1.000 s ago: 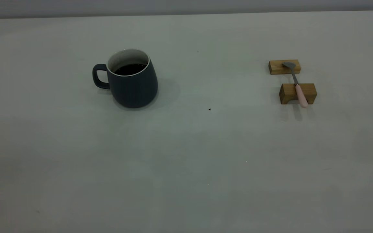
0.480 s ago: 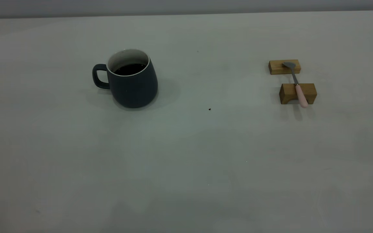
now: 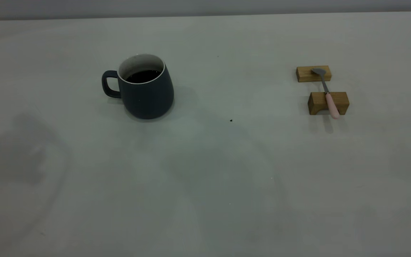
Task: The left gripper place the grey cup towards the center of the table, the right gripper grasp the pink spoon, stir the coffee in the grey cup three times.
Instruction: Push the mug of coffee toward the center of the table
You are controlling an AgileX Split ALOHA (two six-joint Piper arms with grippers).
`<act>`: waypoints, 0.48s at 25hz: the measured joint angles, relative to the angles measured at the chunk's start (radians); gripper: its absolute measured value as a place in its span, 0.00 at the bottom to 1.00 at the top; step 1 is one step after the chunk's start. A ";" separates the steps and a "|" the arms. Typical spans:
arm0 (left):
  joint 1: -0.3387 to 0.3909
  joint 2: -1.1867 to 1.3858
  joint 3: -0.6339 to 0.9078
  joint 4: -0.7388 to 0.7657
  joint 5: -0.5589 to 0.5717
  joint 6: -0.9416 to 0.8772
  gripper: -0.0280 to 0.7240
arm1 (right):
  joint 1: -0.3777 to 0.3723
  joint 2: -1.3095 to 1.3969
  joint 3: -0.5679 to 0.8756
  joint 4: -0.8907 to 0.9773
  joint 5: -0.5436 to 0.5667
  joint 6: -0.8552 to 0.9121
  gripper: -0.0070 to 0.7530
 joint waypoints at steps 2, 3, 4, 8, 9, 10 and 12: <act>-0.038 0.129 -0.098 0.042 0.008 0.008 0.87 | 0.000 0.000 0.000 0.000 0.000 0.000 0.32; -0.058 0.197 -0.151 0.071 0.016 0.011 0.87 | 0.000 0.000 0.000 0.000 0.000 0.000 0.32; -0.075 0.252 -0.204 0.101 0.025 0.020 0.88 | 0.000 0.000 0.000 0.000 0.000 0.000 0.32; -0.160 0.481 -0.396 0.224 0.094 0.084 0.88 | 0.000 0.000 0.000 0.000 0.000 0.000 0.32; -0.183 0.535 -0.434 0.245 0.104 0.105 0.88 | 0.000 0.000 0.000 0.000 0.000 0.000 0.32; -0.204 0.584 -0.478 0.261 0.115 0.120 0.88 | 0.000 0.000 0.000 0.000 0.000 0.000 0.32; -0.240 0.664 -0.554 0.274 0.124 0.155 0.87 | 0.000 0.000 0.000 0.000 0.000 0.000 0.32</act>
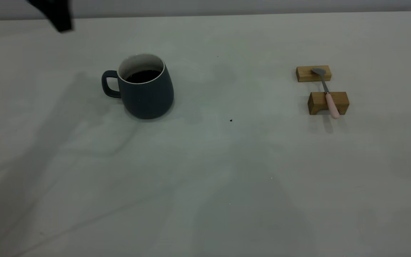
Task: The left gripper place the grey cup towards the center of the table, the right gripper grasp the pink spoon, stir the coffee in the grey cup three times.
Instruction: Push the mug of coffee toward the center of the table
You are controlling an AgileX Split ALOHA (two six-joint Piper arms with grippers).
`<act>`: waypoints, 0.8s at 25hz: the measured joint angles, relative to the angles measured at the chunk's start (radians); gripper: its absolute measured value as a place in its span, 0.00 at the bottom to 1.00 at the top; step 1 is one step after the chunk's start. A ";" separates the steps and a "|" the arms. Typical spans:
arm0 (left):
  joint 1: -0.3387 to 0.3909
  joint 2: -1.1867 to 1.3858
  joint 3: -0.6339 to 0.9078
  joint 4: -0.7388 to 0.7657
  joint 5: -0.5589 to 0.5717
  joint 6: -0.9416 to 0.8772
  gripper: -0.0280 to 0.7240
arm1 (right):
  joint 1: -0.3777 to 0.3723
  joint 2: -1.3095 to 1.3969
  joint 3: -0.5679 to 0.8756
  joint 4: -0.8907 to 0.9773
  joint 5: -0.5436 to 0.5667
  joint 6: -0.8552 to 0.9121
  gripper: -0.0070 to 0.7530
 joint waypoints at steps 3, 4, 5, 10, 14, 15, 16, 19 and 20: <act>-0.043 0.090 -0.070 0.004 0.002 0.045 0.86 | 0.000 0.000 0.000 0.000 0.000 0.000 0.32; -0.055 0.112 -0.082 0.004 0.000 0.060 0.86 | 0.000 0.000 0.000 0.000 0.000 0.000 0.32; -0.062 0.129 -0.090 0.004 -0.004 0.071 0.85 | 0.000 0.000 0.000 0.000 0.000 0.000 0.32; -0.074 0.182 -0.096 0.005 -0.006 0.088 0.83 | 0.000 0.000 0.000 0.000 0.000 0.000 0.32; -0.074 0.219 -0.097 0.005 -0.020 0.109 0.83 | 0.000 0.000 0.000 0.000 0.000 0.000 0.32; -0.074 0.228 -0.097 0.005 -0.025 0.114 0.83 | 0.000 0.000 0.000 0.000 0.000 0.000 0.32; -0.074 0.237 -0.097 0.005 -0.028 0.119 0.83 | 0.000 0.000 0.000 0.000 0.000 0.000 0.32; -0.075 0.260 -0.097 0.006 -0.038 0.138 0.83 | 0.000 0.000 0.000 0.000 0.000 0.000 0.32; -0.078 0.268 -0.097 0.009 -0.043 0.144 0.83 | 0.000 0.000 0.000 0.000 0.000 0.000 0.32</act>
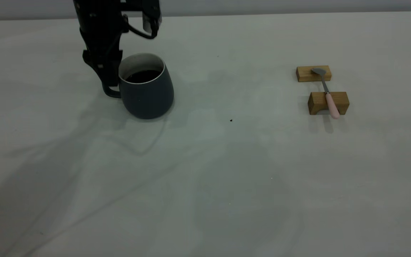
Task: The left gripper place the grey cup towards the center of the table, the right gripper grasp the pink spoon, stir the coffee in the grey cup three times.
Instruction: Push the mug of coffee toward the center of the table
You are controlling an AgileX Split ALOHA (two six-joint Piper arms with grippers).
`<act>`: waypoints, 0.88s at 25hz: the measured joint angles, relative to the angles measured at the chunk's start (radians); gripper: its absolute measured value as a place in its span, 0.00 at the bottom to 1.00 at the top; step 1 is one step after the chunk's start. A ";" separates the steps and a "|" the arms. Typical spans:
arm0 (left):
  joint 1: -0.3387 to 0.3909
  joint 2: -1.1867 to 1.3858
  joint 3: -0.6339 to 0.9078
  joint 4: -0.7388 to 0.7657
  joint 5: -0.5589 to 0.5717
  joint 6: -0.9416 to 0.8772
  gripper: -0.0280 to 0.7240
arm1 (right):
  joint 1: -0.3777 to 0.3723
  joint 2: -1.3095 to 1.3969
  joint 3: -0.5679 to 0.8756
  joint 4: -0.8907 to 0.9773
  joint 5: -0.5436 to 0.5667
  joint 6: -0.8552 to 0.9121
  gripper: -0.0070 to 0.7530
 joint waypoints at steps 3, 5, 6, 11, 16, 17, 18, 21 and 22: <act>-0.018 0.019 0.000 0.009 -0.026 0.020 0.83 | 0.000 0.000 0.000 0.000 0.000 0.000 0.32; -0.039 0.028 0.000 0.012 -0.053 0.021 0.83 | 0.000 0.000 0.000 0.000 0.000 0.000 0.32; -0.053 0.029 0.000 0.012 -0.066 0.021 0.83 | 0.000 0.000 0.000 0.000 0.000 0.000 0.32; -0.136 0.031 0.000 0.008 -0.128 0.021 0.83 | 0.000 0.000 0.000 0.000 0.000 0.000 0.32; -0.206 0.032 0.000 0.005 -0.185 -0.006 0.83 | 0.000 0.000 0.000 0.000 0.000 0.000 0.32; -0.216 0.032 0.000 0.005 -0.196 -0.015 0.83 | 0.000 0.000 0.000 0.000 0.000 0.000 0.32; -0.225 0.032 0.000 0.005 -0.206 -0.022 0.83 | 0.000 0.000 0.000 0.000 0.000 0.000 0.32; -0.239 0.032 -0.001 0.005 -0.212 -0.043 0.83 | 0.000 0.000 0.000 0.000 0.000 0.000 0.32; -0.240 0.029 -0.003 0.005 -0.202 -0.057 0.83 | 0.000 0.000 0.000 0.000 0.000 0.000 0.32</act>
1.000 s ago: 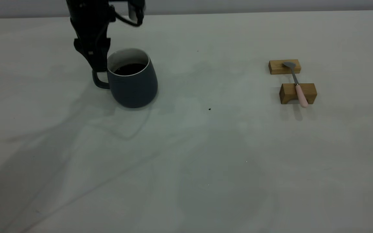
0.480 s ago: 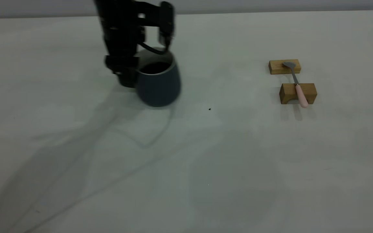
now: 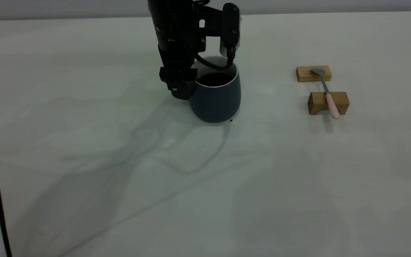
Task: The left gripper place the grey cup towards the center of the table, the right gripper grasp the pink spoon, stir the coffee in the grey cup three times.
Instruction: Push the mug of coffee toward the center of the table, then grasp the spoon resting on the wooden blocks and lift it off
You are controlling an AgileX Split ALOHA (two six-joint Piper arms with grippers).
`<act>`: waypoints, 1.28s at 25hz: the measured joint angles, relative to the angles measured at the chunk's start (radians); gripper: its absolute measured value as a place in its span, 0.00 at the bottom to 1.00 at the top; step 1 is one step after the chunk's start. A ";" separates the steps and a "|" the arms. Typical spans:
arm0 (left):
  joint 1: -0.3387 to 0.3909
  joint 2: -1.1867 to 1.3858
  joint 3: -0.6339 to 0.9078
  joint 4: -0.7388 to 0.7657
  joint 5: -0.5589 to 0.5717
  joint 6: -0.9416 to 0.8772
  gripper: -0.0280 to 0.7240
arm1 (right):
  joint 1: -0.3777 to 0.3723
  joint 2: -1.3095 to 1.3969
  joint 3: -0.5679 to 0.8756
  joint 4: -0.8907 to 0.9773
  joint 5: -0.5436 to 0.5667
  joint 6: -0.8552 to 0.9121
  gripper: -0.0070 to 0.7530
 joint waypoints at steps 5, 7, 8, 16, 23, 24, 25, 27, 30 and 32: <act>-0.004 -0.075 -0.047 0.026 0.158 -0.103 0.83 | 0.000 0.000 0.000 0.000 0.000 0.000 0.32; -0.002 -0.141 -0.082 0.069 0.263 -0.186 0.83 | 0.000 0.000 0.000 0.000 0.000 0.000 0.32; 0.000 -0.170 -0.102 0.094 0.319 -0.242 0.83 | 0.000 0.000 0.000 0.000 0.000 0.000 0.32; 0.015 -0.462 -0.190 0.278 0.513 -0.748 0.83 | 0.000 0.000 0.000 0.000 0.000 0.000 0.32; 0.021 -0.761 -0.152 0.263 0.513 -0.943 0.83 | 0.000 0.000 0.000 0.000 0.000 0.000 0.32; 0.021 -0.821 -0.123 0.233 0.513 -0.945 0.83 | 0.000 0.000 0.000 0.000 0.000 0.000 0.32; 0.022 -0.882 -0.090 0.204 0.513 -0.947 0.83 | 0.000 0.000 0.000 0.000 0.000 0.000 0.32; 0.022 -0.993 -0.025 0.146 0.513 -0.948 0.83 | 0.000 0.000 0.000 0.000 0.000 0.000 0.32; 0.022 -1.167 0.104 0.085 0.513 -0.958 0.83 | 0.000 0.000 0.000 0.000 0.000 0.000 0.32; 0.022 -1.312 0.250 0.045 0.513 -0.963 0.83 | 0.000 0.000 0.000 0.000 0.000 0.000 0.32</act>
